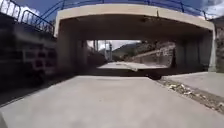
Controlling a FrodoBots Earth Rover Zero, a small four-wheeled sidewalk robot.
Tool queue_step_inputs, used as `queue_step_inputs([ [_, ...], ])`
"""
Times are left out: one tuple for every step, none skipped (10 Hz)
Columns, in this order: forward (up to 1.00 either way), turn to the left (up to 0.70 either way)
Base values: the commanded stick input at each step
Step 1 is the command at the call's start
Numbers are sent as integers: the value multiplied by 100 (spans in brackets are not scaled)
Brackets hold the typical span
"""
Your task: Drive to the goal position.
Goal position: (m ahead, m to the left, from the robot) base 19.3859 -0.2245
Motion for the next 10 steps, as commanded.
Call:
queue_step_inputs([
  [100,-1],
  [100,-1],
  [100,-1],
  [100,-1],
  [100,-1],
  [100,-1],
  [100,-1],
  [100,-1],
  [100,-1],
  [100,-1],
])
